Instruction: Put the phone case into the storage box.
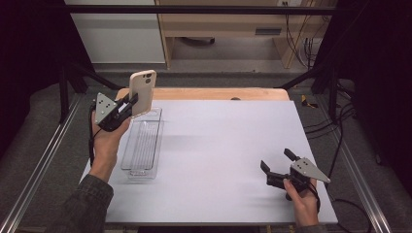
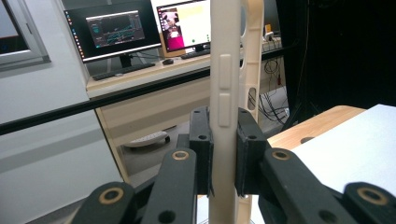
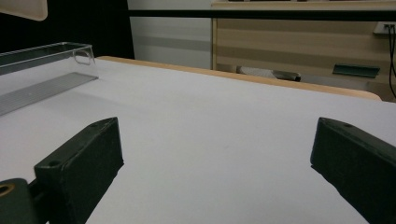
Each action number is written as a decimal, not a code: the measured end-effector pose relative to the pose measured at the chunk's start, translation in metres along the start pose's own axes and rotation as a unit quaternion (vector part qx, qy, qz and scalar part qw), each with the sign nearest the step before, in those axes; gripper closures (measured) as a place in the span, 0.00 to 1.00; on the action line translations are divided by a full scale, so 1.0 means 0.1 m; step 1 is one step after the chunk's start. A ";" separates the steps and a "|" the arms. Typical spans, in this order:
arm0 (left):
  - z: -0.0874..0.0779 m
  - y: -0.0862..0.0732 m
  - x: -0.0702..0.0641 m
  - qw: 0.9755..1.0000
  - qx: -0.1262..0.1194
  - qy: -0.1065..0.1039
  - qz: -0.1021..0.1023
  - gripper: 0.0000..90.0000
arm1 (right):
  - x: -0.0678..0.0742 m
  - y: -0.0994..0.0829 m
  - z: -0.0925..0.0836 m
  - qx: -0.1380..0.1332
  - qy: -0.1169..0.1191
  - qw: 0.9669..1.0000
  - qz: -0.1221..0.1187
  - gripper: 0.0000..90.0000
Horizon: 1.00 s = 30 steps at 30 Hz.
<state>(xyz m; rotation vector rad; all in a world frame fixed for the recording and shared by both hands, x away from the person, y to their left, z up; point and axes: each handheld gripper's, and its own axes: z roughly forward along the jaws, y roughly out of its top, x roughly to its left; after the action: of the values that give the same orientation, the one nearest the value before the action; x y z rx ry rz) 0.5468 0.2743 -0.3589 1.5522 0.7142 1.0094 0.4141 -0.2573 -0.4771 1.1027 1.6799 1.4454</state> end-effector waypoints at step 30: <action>0.12 -0.11 0.03 1.000 0.016 -0.003 -0.023 0.88 | 0.04 -0.05 -0.03 0.006 0.002 0.999 -0.032 0.03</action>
<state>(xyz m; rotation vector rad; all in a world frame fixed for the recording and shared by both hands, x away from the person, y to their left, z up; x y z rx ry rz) 0.5598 0.2737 -0.3692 1.5589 0.7624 0.9621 0.4085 -0.2554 -0.4812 1.0443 1.7131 1.4003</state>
